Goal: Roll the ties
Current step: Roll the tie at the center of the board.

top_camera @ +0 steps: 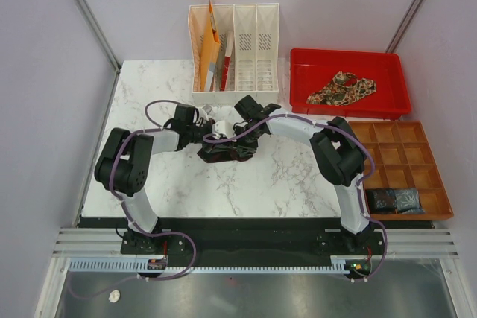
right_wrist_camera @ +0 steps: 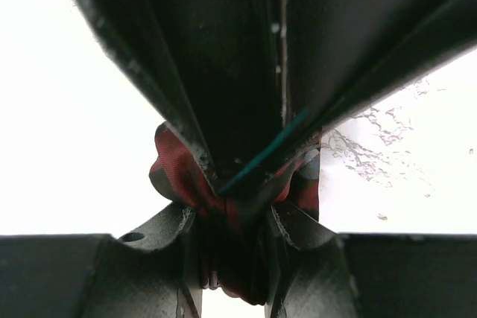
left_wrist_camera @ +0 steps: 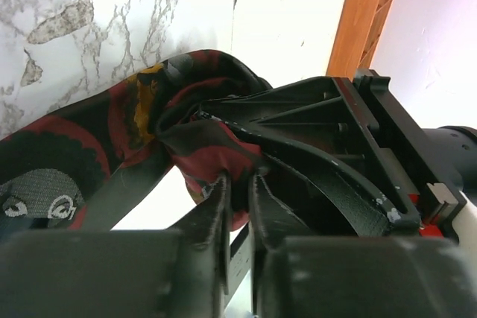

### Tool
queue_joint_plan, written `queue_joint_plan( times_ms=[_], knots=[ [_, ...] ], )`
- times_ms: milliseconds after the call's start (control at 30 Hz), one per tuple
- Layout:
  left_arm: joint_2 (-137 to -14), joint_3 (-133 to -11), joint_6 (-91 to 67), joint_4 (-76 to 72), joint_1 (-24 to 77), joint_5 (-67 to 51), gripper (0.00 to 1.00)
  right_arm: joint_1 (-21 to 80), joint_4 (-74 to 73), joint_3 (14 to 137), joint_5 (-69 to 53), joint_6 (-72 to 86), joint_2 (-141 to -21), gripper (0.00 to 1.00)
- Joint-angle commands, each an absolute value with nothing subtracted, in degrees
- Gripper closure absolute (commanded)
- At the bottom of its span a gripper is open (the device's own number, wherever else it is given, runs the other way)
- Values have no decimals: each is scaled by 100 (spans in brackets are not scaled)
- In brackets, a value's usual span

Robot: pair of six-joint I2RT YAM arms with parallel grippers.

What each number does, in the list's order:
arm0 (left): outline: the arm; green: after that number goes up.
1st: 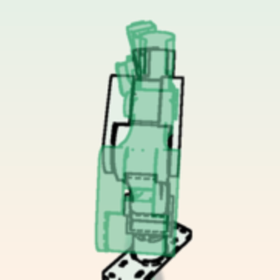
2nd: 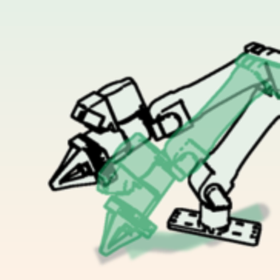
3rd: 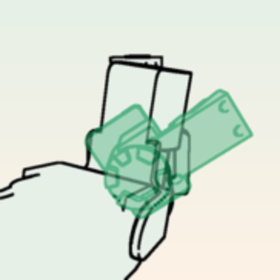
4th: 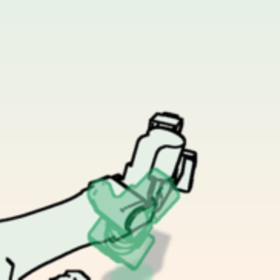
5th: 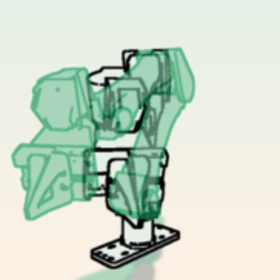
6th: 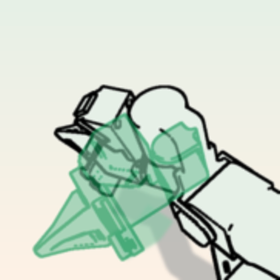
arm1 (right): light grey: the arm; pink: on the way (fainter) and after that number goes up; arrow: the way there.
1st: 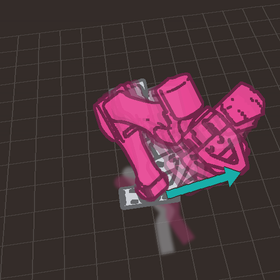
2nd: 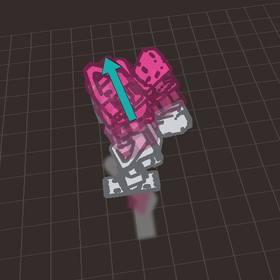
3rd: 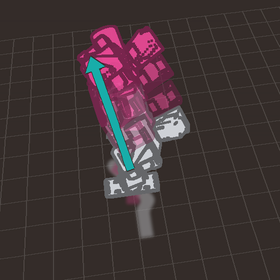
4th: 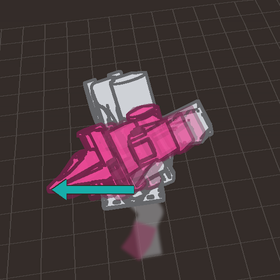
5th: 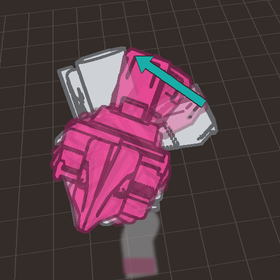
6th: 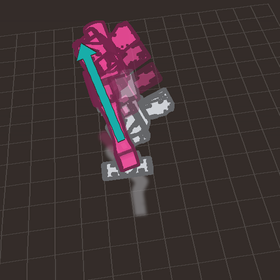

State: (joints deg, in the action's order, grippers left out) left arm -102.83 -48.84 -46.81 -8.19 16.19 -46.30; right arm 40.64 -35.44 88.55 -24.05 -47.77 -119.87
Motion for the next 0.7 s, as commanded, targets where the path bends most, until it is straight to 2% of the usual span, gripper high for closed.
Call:
queue_joint_plan(
  times_ms=[0,33,67,167,267,400,600,667],
  knots=[
    [-10617,-5053,-4282,-55,1573,-3877,94,4061,-3788,8833,-2399,-4772,-12129,75],
    [-10626,-5184,-4150,165,1565,-3780,97,4017,-3797,8833,-2434,-4755,-12112,71],
    [-10652,-5273,-3870,393,1573,-3527,98,4008,-3806,8850,-2469,-4746,-12103,62],
    [-10723,-5475,-3500,1062,1564,-3166,98,3911,-3876,8912,-2610,-4623,-12085,46],
    [-10758,-5554,-3271,1362,1564,-2893,98,3771,-3928,9061,-2899,-4431,-12094,33],
    [-10802,-5660,-3077,1599,1547,-2681,98,3639,-4017,9246,-3321,-4228,-12094,30],
    [-10890,-5792,-2866,1758,1547,-2400,98,3428,-3929,9369,-3709,-3929,-12059,20],
    [-10907,-5810,-2804,1837,1556,-2294,98,3366,-3806,9352,-3884,-3806,-12041,4]
  ],
)
